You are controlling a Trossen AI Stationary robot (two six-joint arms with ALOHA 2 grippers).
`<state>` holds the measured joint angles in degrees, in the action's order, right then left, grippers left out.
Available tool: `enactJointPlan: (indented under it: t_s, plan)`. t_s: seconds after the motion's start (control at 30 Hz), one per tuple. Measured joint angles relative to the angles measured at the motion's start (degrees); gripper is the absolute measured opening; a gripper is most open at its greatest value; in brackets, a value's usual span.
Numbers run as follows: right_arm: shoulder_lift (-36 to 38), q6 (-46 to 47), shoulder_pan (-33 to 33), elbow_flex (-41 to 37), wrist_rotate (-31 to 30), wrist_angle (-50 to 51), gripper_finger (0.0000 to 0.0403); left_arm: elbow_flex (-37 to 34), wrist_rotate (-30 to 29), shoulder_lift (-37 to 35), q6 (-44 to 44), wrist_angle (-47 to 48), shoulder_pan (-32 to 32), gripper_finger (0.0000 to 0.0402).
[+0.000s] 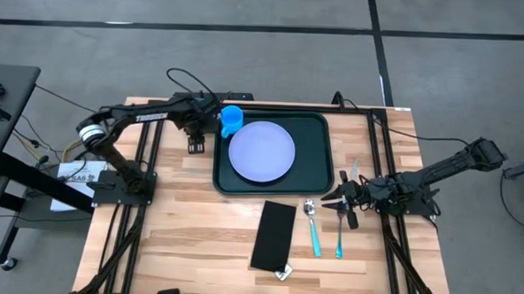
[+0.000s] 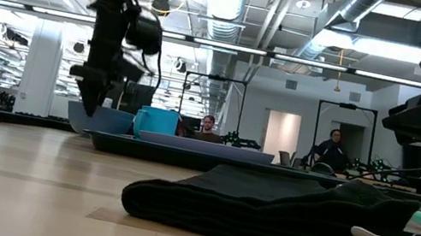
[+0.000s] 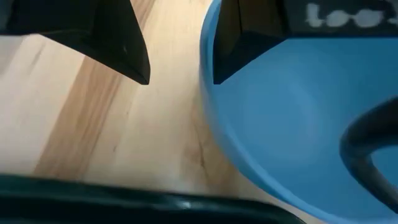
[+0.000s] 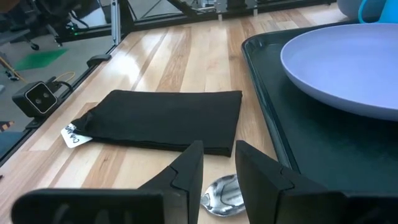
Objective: Set up tray
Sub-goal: Put the blue bowl on the purple plate on the black serving tray
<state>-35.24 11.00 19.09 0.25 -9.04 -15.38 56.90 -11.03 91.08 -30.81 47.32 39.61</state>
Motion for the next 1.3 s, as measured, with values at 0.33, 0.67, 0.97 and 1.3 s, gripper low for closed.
enactJointPlan:
  t_s: [0.33, 0.67, 0.97, 1.3]
  plan:
    - [0.0, 0.0, 0.0, 0.0, 0.0, 0.0, 0.0087, 0.0, 0.1, 4.6, -0.5, -0.6, 0.7, 0.0164]
    - [0.0, 0.0, 0.0, 0.0, 0.0, 0.0, 0.0087, 0.0, -1.8, 4.6, -0.1, -0.4, 0.7, 0.0138]
    - [0.0, 0.0, 0.0, 0.0, 0.0, 0.0, 0.0087, 0.0, -1.9, 4.6, 1.7, 4.1, 0.7, 0.005]
    - [0.0, 0.0, 0.0, 0.0, 0.0, 0.0, 0.0087, 0.1, 0.1, 4.5, 5.7, 9.9, 0.2, 0.0003]
